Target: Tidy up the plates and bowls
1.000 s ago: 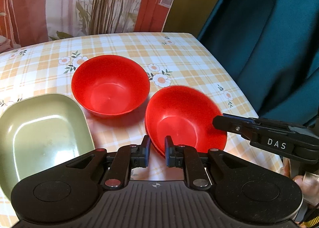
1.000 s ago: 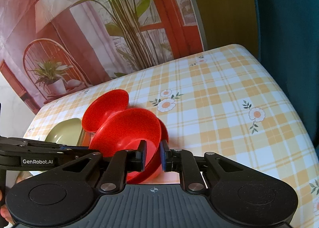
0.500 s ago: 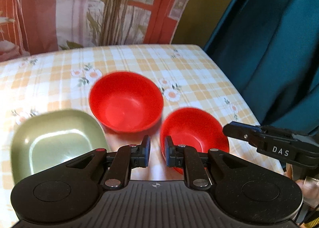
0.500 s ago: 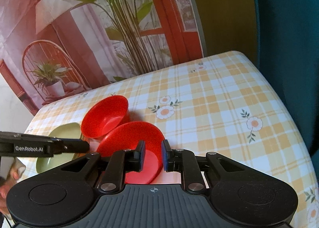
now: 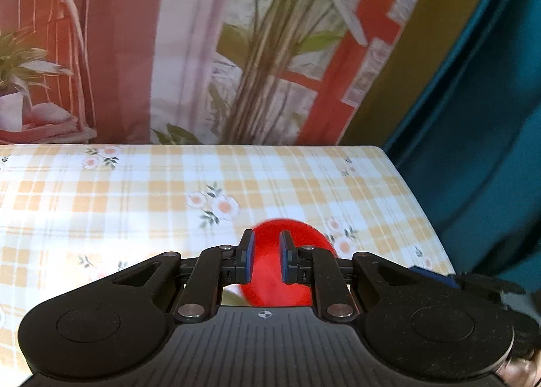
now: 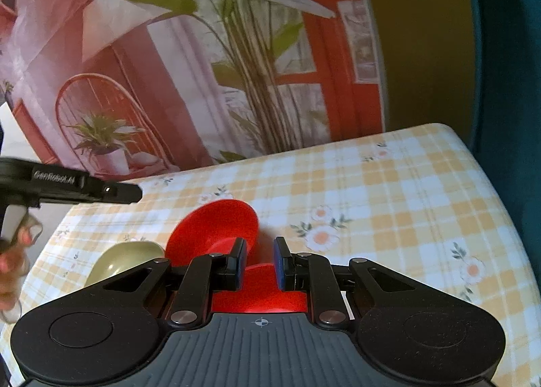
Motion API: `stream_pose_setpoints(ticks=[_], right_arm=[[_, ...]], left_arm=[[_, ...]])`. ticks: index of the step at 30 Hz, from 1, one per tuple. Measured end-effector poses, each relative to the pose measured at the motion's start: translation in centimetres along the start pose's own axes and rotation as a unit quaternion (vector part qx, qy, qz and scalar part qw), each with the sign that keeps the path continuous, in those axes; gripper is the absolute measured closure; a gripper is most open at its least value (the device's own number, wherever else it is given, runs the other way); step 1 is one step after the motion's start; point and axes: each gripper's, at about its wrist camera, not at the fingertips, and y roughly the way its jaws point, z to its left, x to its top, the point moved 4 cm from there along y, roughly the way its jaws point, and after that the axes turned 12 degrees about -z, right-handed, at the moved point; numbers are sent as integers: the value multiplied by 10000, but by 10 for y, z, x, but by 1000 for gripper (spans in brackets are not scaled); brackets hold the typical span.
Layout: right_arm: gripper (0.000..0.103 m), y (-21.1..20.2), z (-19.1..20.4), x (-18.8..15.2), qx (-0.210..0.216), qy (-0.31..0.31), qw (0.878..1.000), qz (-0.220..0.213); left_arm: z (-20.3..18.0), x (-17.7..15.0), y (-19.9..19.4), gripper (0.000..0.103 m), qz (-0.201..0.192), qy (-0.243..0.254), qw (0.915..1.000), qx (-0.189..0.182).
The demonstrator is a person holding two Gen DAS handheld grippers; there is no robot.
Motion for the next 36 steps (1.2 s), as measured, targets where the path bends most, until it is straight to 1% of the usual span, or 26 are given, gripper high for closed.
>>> stream_pose_setpoints(ticks=[5,10,15,23,29,32,36], right_arm=[[86,23,3,-5,-29,40,9999,160],[86,44,3,-14,-126,125,9994,312],[86,58,6,-19,-143,143,9989,425],[86,74,6,-25,-198,230,9981,533],[86,79,7,-27,-174,236,9980,567],[87,81,7,-27,-173,221,9980,568],[93,81,6,-27,-242,239,9979,544]], left_arm=[[10,-4,20,87,172,-59,9998,77],[18,-21,35,87,401,-107,9991,6],[28,-30,45,87,496,-213,9985,-89],[35,-35,54,87,579,-418,9973,-175],[33,-39,57,87,640,-420,9967,-277],[32,-40,57,87,590,-350,9972,-282],[31,-40,54,87,559,-329,9975,-278]])
